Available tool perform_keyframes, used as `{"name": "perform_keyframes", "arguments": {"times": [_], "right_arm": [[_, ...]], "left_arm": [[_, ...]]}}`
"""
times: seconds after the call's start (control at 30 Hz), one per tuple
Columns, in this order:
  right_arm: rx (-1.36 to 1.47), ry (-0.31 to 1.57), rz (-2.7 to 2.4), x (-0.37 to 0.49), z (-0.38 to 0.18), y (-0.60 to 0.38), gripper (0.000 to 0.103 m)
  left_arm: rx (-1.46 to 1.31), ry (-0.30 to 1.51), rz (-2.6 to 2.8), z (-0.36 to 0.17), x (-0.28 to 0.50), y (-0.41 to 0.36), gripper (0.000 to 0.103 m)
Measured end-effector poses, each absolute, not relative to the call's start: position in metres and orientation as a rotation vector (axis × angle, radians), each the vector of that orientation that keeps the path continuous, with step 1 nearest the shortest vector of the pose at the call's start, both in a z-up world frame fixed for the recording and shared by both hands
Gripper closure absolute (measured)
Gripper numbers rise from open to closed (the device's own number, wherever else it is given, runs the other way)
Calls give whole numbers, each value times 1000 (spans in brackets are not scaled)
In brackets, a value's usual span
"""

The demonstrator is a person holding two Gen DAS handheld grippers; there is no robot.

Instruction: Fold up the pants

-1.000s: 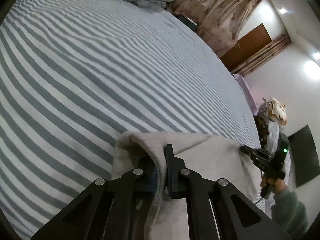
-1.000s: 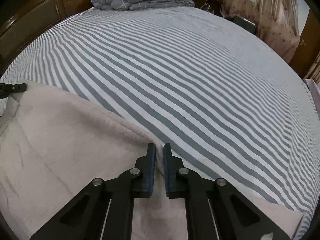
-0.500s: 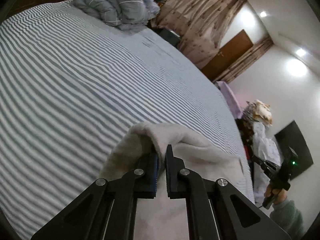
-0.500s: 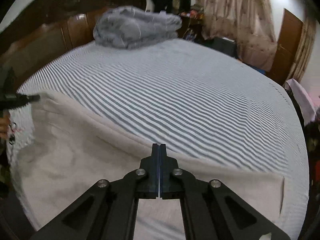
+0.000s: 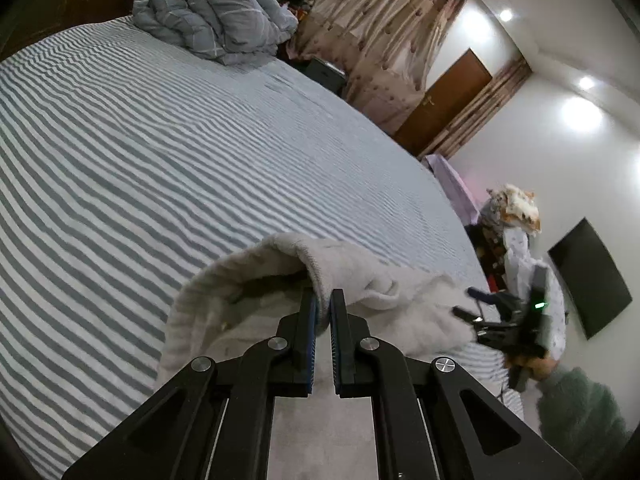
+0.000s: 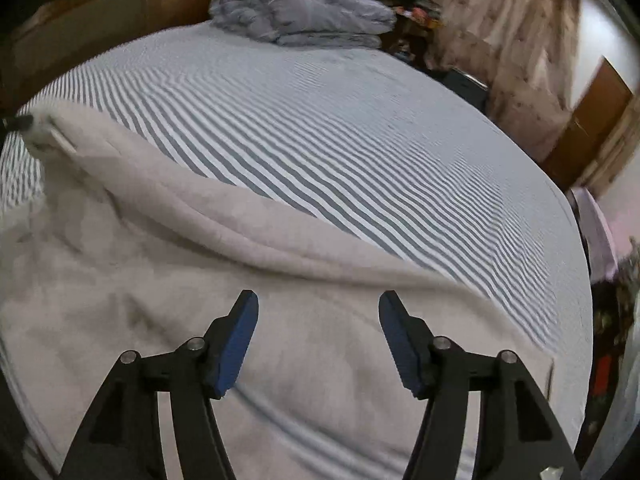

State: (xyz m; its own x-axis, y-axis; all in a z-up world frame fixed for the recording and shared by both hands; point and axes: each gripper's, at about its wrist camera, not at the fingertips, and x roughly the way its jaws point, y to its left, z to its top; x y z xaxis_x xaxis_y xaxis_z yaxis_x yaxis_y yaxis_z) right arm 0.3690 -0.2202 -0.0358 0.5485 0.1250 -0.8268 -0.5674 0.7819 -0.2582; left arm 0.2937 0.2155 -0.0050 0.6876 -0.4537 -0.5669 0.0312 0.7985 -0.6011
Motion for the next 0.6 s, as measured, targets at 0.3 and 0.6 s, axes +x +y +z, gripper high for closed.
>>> {"name": "perform_keyframes", "arguments": {"times": [0.3, 0.6], "right_arm": [[-753, 881, 478, 440, -86, -202, 46], [-740, 1017, 553, 483, -106, -216, 91]], "left_arm": [[-689, 744, -276, -8, 318, 237, 97], [-689, 736, -283, -10, 321, 240, 99]]}}
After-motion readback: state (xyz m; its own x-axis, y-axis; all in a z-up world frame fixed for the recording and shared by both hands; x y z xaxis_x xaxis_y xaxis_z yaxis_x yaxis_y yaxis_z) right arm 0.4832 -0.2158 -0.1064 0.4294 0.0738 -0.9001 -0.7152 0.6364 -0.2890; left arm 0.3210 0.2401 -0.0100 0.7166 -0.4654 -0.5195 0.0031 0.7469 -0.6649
